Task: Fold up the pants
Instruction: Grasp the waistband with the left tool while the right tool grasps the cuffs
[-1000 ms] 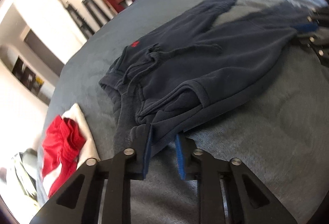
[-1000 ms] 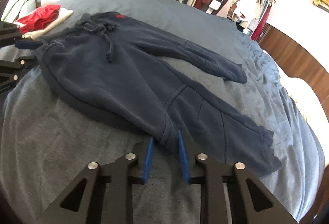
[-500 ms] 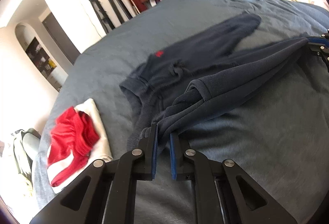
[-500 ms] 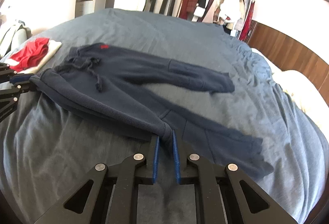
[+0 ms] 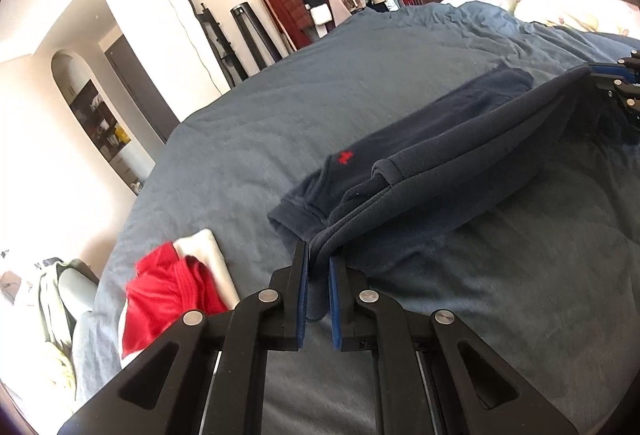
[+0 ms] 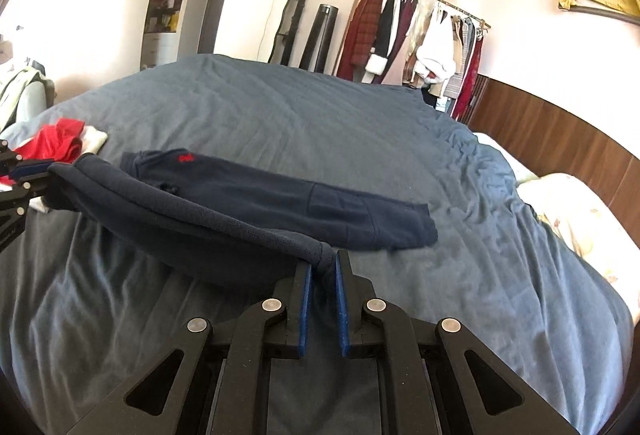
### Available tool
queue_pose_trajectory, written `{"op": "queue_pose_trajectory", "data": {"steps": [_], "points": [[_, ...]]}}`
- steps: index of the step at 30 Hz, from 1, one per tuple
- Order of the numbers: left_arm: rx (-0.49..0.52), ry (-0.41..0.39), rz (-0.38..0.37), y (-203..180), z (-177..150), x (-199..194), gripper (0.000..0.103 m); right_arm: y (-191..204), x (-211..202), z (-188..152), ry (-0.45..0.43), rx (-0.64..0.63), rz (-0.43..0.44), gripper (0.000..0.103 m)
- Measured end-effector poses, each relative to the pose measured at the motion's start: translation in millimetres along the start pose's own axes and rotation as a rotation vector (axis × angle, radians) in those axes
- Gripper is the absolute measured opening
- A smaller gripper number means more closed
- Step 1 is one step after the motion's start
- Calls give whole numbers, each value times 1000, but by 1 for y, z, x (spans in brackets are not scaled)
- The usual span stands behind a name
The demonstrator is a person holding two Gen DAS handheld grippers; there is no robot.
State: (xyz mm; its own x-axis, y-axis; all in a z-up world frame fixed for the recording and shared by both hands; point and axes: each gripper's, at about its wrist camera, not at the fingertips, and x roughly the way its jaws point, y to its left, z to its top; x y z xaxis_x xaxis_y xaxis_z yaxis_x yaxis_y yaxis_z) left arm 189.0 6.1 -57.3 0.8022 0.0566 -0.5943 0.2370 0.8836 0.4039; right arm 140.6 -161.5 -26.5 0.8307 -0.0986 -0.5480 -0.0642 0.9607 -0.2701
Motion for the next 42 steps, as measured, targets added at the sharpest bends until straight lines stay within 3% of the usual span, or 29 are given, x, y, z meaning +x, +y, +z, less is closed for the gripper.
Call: {"op": "queue_pose_trajectory", "data": {"steps": [18,29,42], "points": [[7,3,25,27,53,50,11,-11,60,71,-21,-73,14,11],[27,93,-4,36,75,108,11,-9,128,99,73,-119,46,11],[12,195,-39,38,73,167,13,6,205,105,195,-179,84,11]]}}
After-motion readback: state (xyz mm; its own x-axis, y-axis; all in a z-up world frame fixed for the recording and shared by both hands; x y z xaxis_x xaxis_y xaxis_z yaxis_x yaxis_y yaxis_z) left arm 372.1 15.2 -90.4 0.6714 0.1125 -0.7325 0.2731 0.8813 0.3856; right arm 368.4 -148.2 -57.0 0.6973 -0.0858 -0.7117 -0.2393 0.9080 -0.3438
